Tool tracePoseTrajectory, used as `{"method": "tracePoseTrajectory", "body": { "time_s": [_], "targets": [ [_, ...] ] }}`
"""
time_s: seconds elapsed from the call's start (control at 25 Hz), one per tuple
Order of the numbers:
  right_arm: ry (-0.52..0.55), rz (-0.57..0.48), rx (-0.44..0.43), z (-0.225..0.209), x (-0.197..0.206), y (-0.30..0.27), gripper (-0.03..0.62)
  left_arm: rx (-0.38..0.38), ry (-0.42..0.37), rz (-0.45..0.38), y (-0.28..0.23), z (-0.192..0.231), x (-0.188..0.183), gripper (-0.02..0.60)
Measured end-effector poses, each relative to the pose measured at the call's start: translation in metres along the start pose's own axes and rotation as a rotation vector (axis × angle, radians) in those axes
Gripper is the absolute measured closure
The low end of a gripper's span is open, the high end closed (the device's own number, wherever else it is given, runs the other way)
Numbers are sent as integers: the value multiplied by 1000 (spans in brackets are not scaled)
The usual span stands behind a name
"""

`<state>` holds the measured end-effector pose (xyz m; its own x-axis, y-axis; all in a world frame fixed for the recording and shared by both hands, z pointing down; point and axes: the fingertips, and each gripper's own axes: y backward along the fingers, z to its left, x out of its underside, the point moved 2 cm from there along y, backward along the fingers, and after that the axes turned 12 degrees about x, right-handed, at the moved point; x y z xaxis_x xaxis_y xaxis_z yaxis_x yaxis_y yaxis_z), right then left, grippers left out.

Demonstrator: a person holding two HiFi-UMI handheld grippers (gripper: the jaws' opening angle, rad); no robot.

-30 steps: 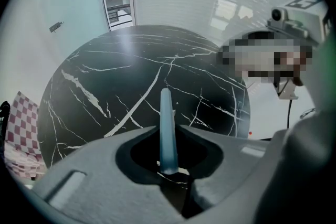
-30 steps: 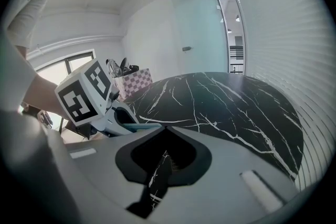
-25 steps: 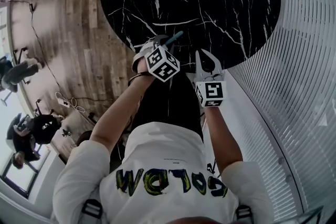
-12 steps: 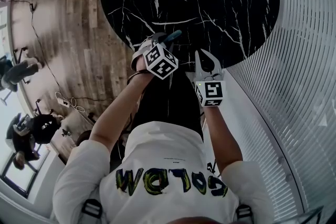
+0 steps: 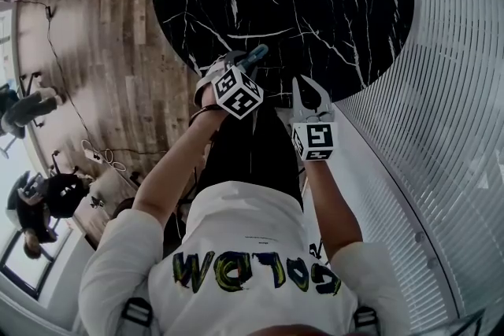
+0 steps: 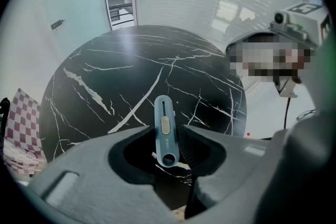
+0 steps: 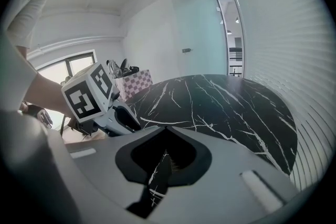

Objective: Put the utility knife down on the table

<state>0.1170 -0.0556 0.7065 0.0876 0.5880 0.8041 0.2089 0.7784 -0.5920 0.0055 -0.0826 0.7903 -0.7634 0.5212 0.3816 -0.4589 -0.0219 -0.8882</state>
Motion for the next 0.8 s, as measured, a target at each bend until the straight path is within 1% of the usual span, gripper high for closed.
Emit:
{"method": "tracePoseTrajectory", "body": {
  "time_s": [0.2,0.36,0.6,0.8],
  "targets": [
    [6,-19,2,0,-12,6,592,-11,-3,-11,11,-2,-3,449],
    [13,-39,0,2,-27,16,592,-22,-6,-40,29,-7,-11,449],
    [43,-93,-10,9,-62,34,592,-38,0,-126,71,-20,-33,449],
    [67,-137,-15,15,-96,52,591,-65,-20,-203,111,-33,-56,449]
  ]
}}
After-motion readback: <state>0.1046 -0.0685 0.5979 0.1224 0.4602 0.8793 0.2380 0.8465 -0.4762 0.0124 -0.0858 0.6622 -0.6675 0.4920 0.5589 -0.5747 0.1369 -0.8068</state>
